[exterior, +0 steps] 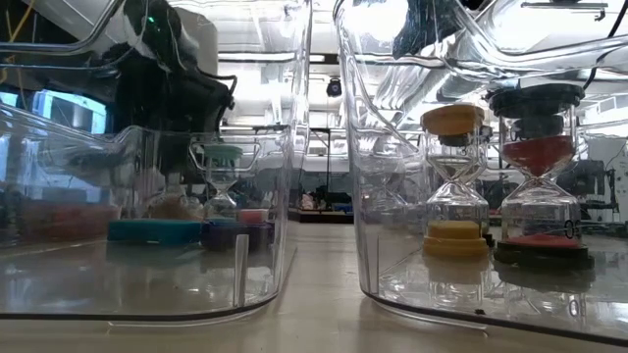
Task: Pick & Place Office items
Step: Put the left purple hourglass into the right bin
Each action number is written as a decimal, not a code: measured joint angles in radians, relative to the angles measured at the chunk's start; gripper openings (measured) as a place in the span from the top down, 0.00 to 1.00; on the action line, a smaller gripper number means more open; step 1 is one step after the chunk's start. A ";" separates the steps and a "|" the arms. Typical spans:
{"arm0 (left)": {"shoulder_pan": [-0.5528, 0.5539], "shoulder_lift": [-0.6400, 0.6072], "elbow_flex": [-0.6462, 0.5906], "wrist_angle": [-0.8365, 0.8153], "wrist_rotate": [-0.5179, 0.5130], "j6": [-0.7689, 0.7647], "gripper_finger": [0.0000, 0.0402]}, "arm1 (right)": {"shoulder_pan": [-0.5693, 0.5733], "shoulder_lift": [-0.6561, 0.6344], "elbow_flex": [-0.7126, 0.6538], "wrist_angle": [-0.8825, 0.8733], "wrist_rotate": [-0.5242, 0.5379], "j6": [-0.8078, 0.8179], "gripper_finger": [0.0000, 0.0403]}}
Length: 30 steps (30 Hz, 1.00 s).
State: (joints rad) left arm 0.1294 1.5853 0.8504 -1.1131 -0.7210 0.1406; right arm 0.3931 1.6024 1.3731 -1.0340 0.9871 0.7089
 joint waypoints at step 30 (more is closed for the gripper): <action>-0.258 -0.002 0.549 -0.234 -0.047 0.062 0.60 | 0.000 0.000 0.000 0.042 0.008 -0.025 0.38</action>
State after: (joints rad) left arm -0.1284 1.5837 1.3998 -1.3469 -0.7682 0.2027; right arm 0.3931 1.6024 1.3731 -0.9920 0.9954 0.6842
